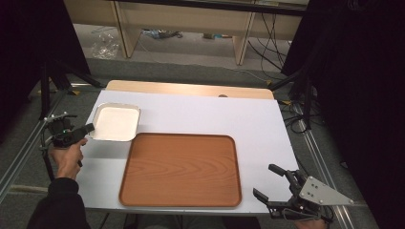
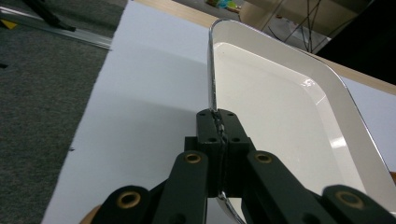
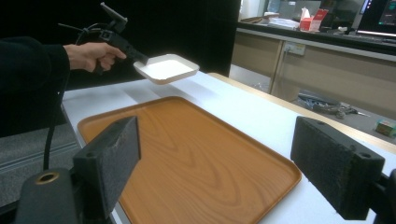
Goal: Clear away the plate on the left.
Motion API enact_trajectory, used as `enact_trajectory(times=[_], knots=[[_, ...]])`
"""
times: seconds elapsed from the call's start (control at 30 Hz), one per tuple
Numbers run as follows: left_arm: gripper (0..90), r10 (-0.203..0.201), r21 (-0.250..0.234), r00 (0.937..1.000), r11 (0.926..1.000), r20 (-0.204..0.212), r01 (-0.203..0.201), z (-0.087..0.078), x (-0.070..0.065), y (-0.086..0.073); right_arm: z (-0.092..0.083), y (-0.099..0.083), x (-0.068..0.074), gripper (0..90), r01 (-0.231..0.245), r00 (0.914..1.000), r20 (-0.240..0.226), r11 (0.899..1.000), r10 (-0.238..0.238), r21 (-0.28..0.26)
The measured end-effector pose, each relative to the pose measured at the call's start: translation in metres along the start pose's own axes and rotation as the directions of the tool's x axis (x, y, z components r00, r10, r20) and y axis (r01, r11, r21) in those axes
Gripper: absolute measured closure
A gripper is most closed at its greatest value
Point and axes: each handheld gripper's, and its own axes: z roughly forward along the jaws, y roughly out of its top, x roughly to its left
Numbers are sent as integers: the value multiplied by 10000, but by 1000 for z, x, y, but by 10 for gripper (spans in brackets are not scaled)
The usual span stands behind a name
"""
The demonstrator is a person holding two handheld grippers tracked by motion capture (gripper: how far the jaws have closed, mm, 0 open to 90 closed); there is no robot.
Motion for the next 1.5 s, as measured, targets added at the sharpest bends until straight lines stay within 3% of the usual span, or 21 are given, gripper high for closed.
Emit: enact_trajectory(times=[0.2, 0.27, 0.3, 0.4, 0.6, 0.7, 1.1, 1.17, 1.27, 1.5], knots=[[885, 452, 193, 9974, 9987, 554, -463, -1, -18, -1, 0, 0, 0, 168, -9, 10000, 11, 10000, 9, -20], [885, 392, 232, 9976, 9989, 570, -406, -1, -21, -1, 0, 0, 0, 168, 21, 10000, 51, 10000, -21, -77], [885, 565, 296, 9951, 9978, 807, -591, 1, -26, -2, 0, 0, 0, 168, 6, 10000, 19, 10000, -6, -50], [885, 671, 322, 9930, 9970, 971, -705, 2, -32, -4, 0, 0, 0, 168, 32, 10000, 24, 10000, -32, -70], [885, 716, 497, 9840, 9955, 1634, -807, 3, -50, -9, -1, 0, 0, 168, 33, 10000, 40, 10000, -33, -84], [885, 850, 629, 9808, 9933, 1754, -973, 3, -59, -13, -1, 0, 0, 168, -2, 10000, 52, 10000, 2, -39], [884, 1184, 1072, 9573, 9827, 2638, -1511, 2, -92, -31, 0, 0, 0, 168, 39, 10000, 26, 10000, -38, -63], [884, 1231, 1142, 9509, 9803, 2838, -1610, 1, -97, -34, -1, 0, 0, 168, 18, 10000, 18, 10000, -18, -57], [884, 1314, 1194, 9423, 9773, 3078, -1753, 0, -103, -38, 0, 0, 0, 168, 40, 10000, 33, 10000, -39, -50], [884, 1442, 1300, 9303, 9716, 3373, -1977, -3, -112, -47, -1, 0, 2, 168, -141, 9999, -82, 9999, 142, 100]])
